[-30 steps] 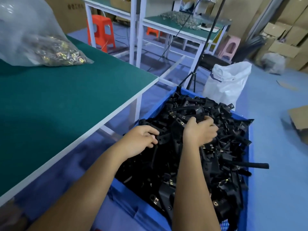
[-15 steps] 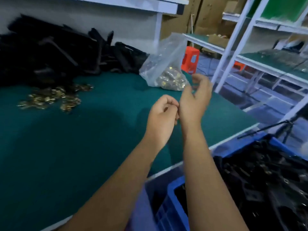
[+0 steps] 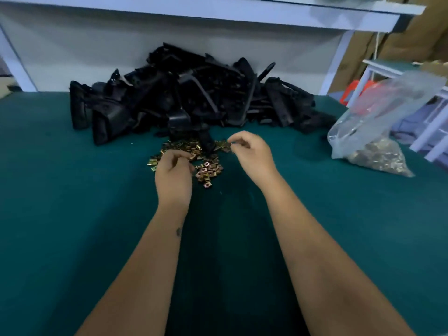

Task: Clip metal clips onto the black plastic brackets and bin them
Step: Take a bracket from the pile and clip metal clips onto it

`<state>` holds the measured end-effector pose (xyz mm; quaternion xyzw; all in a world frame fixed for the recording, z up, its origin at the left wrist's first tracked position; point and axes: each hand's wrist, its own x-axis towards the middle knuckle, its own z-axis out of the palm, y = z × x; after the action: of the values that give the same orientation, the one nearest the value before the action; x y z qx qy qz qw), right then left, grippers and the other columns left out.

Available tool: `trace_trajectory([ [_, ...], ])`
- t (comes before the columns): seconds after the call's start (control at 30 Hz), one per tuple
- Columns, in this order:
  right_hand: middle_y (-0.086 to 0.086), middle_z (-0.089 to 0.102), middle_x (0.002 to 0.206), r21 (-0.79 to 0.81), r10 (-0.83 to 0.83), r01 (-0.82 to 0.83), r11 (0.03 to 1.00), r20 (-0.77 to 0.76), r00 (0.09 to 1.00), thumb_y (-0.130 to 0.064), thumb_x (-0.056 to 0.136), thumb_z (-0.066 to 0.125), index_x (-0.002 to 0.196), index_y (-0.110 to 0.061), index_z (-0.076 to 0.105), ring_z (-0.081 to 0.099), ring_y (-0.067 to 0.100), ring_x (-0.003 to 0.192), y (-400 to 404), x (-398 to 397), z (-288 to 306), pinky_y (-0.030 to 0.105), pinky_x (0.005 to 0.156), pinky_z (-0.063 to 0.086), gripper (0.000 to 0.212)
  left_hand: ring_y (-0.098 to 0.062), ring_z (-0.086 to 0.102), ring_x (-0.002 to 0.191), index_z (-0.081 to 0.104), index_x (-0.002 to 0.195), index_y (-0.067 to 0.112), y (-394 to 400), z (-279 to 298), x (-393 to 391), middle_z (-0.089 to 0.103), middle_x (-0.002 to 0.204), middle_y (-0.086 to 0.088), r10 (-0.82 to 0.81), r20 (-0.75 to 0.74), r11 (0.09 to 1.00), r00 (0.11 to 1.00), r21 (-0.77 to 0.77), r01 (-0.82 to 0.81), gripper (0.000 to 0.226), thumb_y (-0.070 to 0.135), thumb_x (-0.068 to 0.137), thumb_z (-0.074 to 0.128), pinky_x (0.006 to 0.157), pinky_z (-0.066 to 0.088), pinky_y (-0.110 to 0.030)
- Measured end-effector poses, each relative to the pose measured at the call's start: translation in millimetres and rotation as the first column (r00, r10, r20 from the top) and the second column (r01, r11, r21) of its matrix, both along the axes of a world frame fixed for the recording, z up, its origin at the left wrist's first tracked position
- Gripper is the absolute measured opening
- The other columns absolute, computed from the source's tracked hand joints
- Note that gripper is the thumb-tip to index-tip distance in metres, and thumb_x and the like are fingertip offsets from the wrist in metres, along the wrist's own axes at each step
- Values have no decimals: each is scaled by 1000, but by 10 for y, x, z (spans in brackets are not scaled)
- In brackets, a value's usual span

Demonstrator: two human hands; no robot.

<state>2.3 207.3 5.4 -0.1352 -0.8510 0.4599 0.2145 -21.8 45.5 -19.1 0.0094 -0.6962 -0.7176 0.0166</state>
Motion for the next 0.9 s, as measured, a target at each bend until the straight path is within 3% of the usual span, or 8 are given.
trace_trajectory([
  [0.17, -32, 47, 105, 2, 147, -148, 989, 90, 985, -36, 90, 55, 86, -47, 74, 40, 12, 128, -307, -326, -11, 31, 103, 30, 22, 2, 47, 46, 62, 81, 24, 13, -8, -105, 58, 55, 16, 44, 15, 997, 999, 68, -45, 27, 7, 93, 43, 47, 41, -17],
  [0.3, -9, 60, 122, 183, 14, -54, 982, 214, 977, -32, 97, 46, 104, -31, 74, 35, 19, 129, -393, -424, -115, 33, 99, 23, 29, 3, 49, 47, 62, 83, 20, -5, -14, -145, 58, 53, 16, 16, 14, 994, 1000, 104, -18, 27, 5, 93, 43, 46, 42, -15],
  [0.4, -7, 64, 121, 85, -119, 123, 989, -52, 992, -17, 99, 50, 116, -21, 73, 50, 15, 122, -362, -339, -140, 26, 103, 34, 29, 4, 50, 47, 63, 83, 20, -6, -11, -141, 58, 52, 16, 1, 21, 995, 1000, 102, -3, 27, 5, 94, 44, 47, 43, -14],
  [0.47, -4, 65, 111, -30, -280, 281, 959, -249, 927, -6, 98, 52, 116, -12, 73, 60, 16, 107, -272, -233, -114, 11, 93, 41, 28, 3, 50, 48, 63, 83, 20, -13, -5, -145, 58, 54, 15, 0, 33, 994, 999, 105, -3, 27, 5, 95, 44, 48, 44, -14],
  [0.53, -1, 62, 105, -220, -415, 358, 907, -340, 844, 1, 97, 52, 114, -5, 73, 64, 18, 94, -179, -114, -123, 12, 84, 48, 27, 3, 51, 48, 63, 82, 20, -25, 10, -140, 58, 56, 13, -13, 42, 994, 999, 112, 8, 28, 5, 96, 44, 48, 44, -15],
  [0.67, 7, 67, 110, -539, -480, 229, 811, -388, 787, 5, 96, 53, 108, -9, 73, 69, 24, 90, -193, 89, -127, 16, 77, 53, 27, -1, 52, 50, 65, 81, 18, -31, 59, -104, 59, 56, 10, -64, 42, 990, 997, 130, 58, 28, 3, 96, 45, 50, 45, -16],
  [0.8, -2, 74, 94, -577, -300, 29, 816, -380, 875, 5, 93, 57, 90, -23, 75, 72, 15, 81, -401, 167, -87, 17, 71, 52, 34, -13, 68, 77, 63, 105, 23, -39, 153, -67, 74, 80, 4, -217, 34, 928, 976, 318, 195, 16, 21, 101, 47, 69, 59, -25],
  [0.9, 2, 72, 87, -557, -117, -107, 824, -353, 928, 9, 91, 58, 84, -17, 74, 71, 19, 78, -503, 181, -82, 17, 69, 52, 31, -18, 71, 103, 52, 122, 26, -103, 173, -83, 76, 106, -1, -321, 0, 770, 947, 582, 262, 28, 42, 104, 37, 84, 59, -37],
])
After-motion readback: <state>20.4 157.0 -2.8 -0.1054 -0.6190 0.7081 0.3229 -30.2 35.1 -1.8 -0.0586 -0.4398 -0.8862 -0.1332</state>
